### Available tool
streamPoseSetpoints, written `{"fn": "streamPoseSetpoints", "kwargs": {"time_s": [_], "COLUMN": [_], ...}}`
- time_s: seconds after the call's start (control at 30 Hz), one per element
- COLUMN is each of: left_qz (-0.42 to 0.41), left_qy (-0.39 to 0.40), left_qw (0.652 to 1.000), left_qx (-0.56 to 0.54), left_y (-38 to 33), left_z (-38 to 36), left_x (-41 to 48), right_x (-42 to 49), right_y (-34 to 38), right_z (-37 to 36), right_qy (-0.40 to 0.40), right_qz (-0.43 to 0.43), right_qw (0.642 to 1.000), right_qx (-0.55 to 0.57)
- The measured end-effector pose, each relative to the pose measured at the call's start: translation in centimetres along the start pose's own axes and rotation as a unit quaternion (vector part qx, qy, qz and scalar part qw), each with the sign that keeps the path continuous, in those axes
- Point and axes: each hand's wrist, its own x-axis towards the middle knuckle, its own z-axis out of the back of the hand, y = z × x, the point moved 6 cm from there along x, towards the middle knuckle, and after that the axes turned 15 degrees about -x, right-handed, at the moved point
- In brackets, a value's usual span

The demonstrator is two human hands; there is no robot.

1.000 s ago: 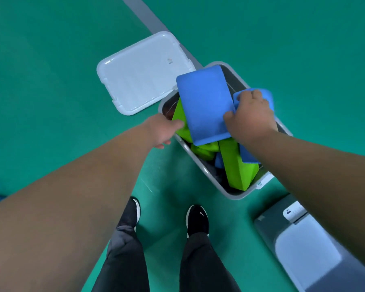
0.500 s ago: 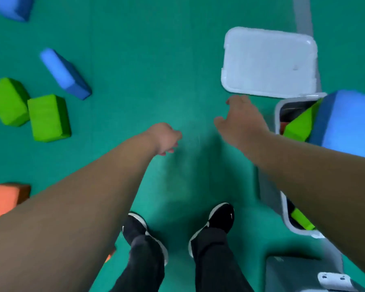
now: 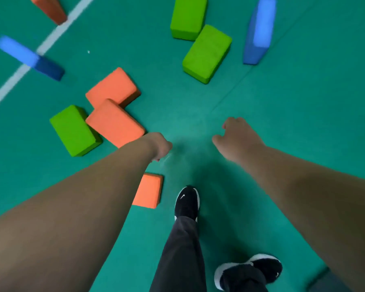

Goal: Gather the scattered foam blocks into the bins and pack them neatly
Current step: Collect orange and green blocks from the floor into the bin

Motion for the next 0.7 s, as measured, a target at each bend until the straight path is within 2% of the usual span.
{"fn": "streamPoseSetpoints", "kwargs": {"time_s": [0.1, 0.23, 0.37, 0.53, 0.7], "left_qz": [0.033, 0.078, 0.089, 0.110, 0.139], "left_qy": [-0.019, -0.014, -0.018, -0.042, -0.114], "left_qw": [0.998, 0.976, 0.956, 0.925, 0.953], "left_qx": [-0.040, -0.202, -0.279, -0.362, -0.244], "left_y": [6.9, 13.4, 17.4, 21.2, 23.5], "left_z": [3.6, 4.2, 4.0, 3.9, 4.1], "left_x": [1.3, 2.2, 3.0, 4.2, 5.0], "right_x": [1.9, 3.3, 4.6, 6.9, 9.5], "right_y": [8.9, 17.4, 21.9, 26.3, 30.8], "right_z": [-0.9, -4.1, -7.9, -10.3, -12.4], "right_qy": [0.006, 0.040, 0.082, 0.083, 0.054], "right_qz": [0.061, 0.125, 0.172, 0.253, 0.324], "right_qw": [0.998, 0.988, 0.968, 0.928, 0.882], "right_qx": [-0.035, -0.078, -0.161, -0.261, -0.337]}}
